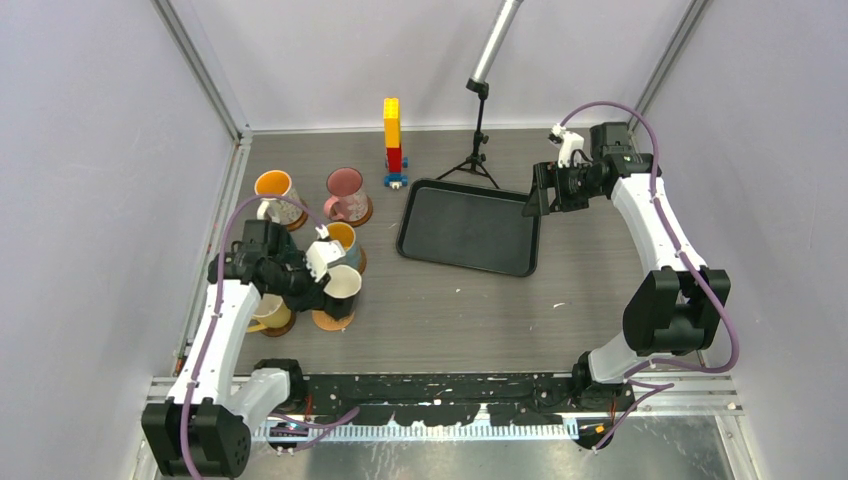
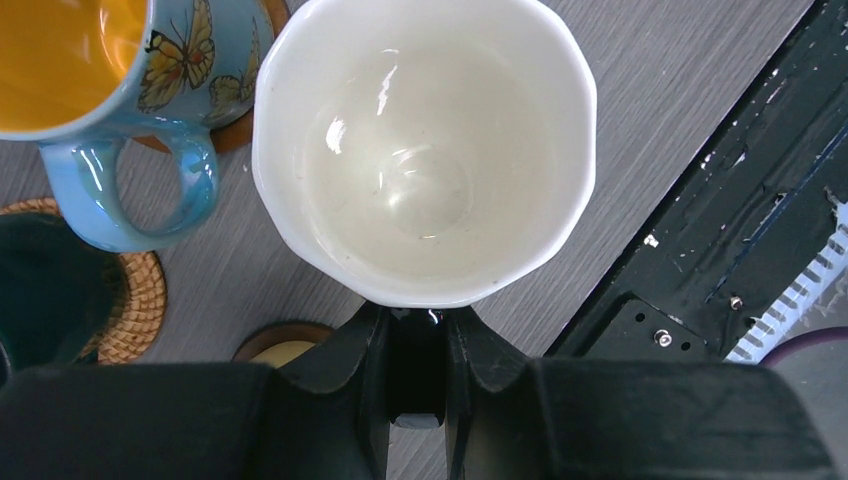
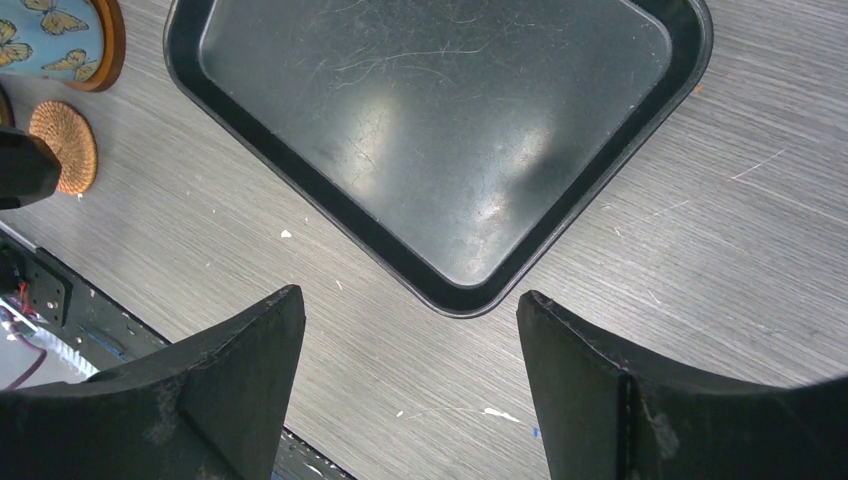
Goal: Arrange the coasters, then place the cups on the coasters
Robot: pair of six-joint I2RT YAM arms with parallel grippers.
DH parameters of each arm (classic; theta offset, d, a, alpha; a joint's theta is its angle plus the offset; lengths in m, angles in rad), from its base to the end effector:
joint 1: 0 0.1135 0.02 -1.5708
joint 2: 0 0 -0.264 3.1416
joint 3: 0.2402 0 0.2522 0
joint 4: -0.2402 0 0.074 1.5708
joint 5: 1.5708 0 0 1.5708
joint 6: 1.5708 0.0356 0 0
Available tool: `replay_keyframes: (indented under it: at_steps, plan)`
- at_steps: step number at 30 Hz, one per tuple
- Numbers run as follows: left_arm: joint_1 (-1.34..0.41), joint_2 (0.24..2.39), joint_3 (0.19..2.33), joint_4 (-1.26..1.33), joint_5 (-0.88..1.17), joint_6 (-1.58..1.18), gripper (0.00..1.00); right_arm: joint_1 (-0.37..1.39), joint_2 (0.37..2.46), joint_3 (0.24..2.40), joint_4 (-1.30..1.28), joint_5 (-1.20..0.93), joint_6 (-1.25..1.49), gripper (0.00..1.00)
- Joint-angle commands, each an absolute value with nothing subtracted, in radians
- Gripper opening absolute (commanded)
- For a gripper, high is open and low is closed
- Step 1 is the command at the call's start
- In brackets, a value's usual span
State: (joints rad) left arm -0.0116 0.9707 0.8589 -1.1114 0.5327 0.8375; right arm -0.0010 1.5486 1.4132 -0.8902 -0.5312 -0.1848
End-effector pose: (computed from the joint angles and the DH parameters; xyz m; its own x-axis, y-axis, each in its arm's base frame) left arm 0.1565 -0.0199 0.2653 -0.4933 0.6458 -0.5828 0.8210 0.5671 -0.0665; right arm 0.3193 0.0177 0.3143 -0.7924 -0.1576 -0.5893 -0.4145 0.8479 0.3305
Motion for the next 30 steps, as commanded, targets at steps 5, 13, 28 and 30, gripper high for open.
replay_keyframes:
  at_steps: [5, 13, 28, 30]
  plan:
    - [-0.005, 0.940, 0.818, -0.963, 0.531, 0.773, 0.00, 0.000, 1.520, 1.417, -0.883, -0.530, -0.198, 0.82]
    - [0.028, 0.931, 0.776, -0.890, 0.493, 0.721, 0.00, 0.000, 1.521, 1.415, -0.888, -0.531, -0.204, 0.82]
    - [0.028, 0.974, 0.778, -1.029, 0.467, 0.810, 0.40, 0.000, 1.535, 1.425, -0.885, -0.528, -0.204, 0.82]
    - [0.028, 0.960, 0.776, -1.046, 0.464, 0.825, 0.43, 0.000, 1.537, 1.427, -0.885, -0.532, -0.204, 0.82]
